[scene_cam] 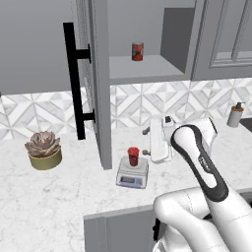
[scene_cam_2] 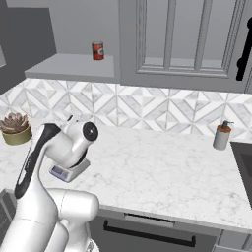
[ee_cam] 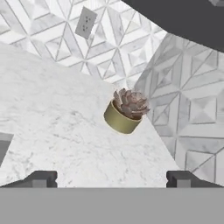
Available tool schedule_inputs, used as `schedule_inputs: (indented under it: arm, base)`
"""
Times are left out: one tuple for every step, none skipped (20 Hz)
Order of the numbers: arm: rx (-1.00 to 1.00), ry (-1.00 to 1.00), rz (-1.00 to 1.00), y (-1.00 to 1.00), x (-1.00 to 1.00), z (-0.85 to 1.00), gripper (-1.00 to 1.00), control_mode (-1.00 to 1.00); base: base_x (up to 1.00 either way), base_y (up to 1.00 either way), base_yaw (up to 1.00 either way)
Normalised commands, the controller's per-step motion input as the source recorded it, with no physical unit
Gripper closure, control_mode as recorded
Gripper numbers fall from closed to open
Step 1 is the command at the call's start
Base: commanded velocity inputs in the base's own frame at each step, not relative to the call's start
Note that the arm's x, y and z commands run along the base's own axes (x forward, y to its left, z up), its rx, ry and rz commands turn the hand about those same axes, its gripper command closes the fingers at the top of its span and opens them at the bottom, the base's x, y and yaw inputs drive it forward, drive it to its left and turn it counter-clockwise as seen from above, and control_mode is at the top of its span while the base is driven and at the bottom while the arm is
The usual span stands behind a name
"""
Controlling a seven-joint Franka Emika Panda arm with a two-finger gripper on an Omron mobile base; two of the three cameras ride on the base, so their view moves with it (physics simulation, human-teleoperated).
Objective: Pick the yogurt and place it on the digital scale for weighing, and close the cabinet.
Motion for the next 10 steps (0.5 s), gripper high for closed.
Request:
schedule_inputs:
  arm:
    - [-0.14,-0.15,0.00,0.00,-0.81,1.00,-1.00,-1.00]
    - [-0.15,-0.12,0.00,0.00,-0.84,1.00,-1.00,-1.00]
    - [-0.14,-0.05,0.00,0.00,-0.81,1.00,-1.00,-1.00]
    - [-0.14,-0.03,0.00,0.00,-0.79,1.00,-1.00,-1.00]
    - [-0.14,-0.05,0.00,0.00,-0.78,1.00,-1.00,-1.00]
    - [-0.15,-0.07,0.00,0.00,-0.72,1.00,-1.00,-1.00]
    - [-0.16,-0.13,0.00,0.00,-0.76,1.00,-1.00,-1.00]
    - [-0.17,-0.21,0.00,0.00,-0.83,1.00,-1.00,-1.00]
    - [-0.19,-0.29,0.00,0.00,-0.83,0.81,-1.00,-1.00]
    - [-0.19,-0.33,0.00,0.00,-0.77,0.52,-1.00,-1.00]
  base:
    - [0.00,0.00,0.00]
    - [0.00,0.00,0.00]
    - [0.00,0.00,0.00]
    - [0.00,0.00,0.00]
    - [0.00,0.00,0.00]
    - [0.00,0.00,0.00]
    - [0.00,0.00,0.00]
    - [0.00,0.00,0.00]
    - [0.00,0.00,0.00]
    - [0.00,0.00,0.00]
